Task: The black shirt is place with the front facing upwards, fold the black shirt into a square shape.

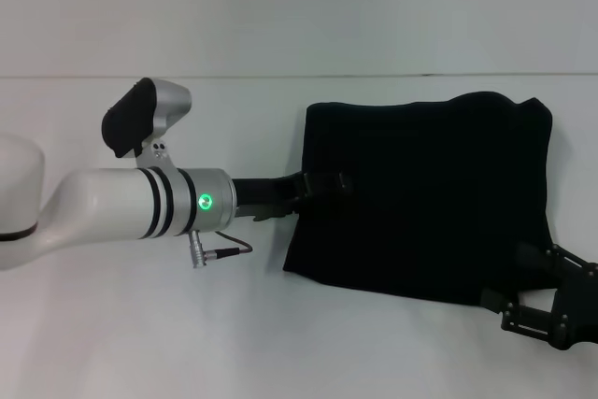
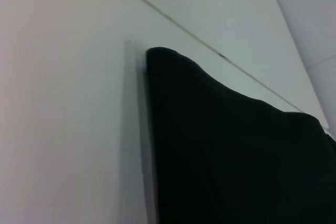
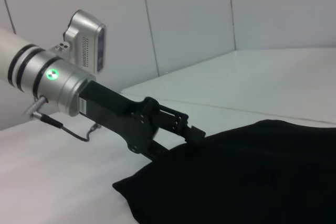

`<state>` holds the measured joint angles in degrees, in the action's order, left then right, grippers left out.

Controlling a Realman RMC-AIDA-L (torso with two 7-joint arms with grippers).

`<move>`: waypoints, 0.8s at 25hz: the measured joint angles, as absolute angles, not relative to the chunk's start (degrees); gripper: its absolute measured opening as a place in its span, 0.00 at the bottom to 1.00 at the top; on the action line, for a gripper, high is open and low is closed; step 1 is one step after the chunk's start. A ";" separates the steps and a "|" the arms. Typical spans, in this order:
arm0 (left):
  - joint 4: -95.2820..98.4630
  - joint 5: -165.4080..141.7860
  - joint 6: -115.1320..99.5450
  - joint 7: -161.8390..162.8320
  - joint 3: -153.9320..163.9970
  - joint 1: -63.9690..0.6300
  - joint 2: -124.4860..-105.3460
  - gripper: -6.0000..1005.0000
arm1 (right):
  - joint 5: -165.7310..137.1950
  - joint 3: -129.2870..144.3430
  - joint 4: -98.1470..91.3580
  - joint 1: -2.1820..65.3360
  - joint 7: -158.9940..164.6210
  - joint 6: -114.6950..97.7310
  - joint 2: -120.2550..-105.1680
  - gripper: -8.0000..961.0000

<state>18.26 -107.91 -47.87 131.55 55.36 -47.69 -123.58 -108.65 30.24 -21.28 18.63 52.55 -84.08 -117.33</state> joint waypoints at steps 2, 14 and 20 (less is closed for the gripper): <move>18.29 -108.00 -47.31 131.17 55.40 -47.89 -123.83 0.89 | -108.65 30.24 -21.27 18.65 52.55 -84.30 -117.33 0.99; 18.37 -107.75 -47.28 130.74 55.16 -48.06 -123.92 0.56 | -108.63 30.26 -21.27 19.10 52.65 -84.82 -117.44 0.99; 18.37 -107.64 -47.54 130.50 55.01 -48.02 -123.92 0.32 | -108.63 30.38 -21.27 19.43 52.65 -84.82 -117.51 0.99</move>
<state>18.37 -107.64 -47.54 130.50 55.01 -48.02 -123.92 -108.63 30.38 -21.27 19.42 52.65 -84.82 -117.51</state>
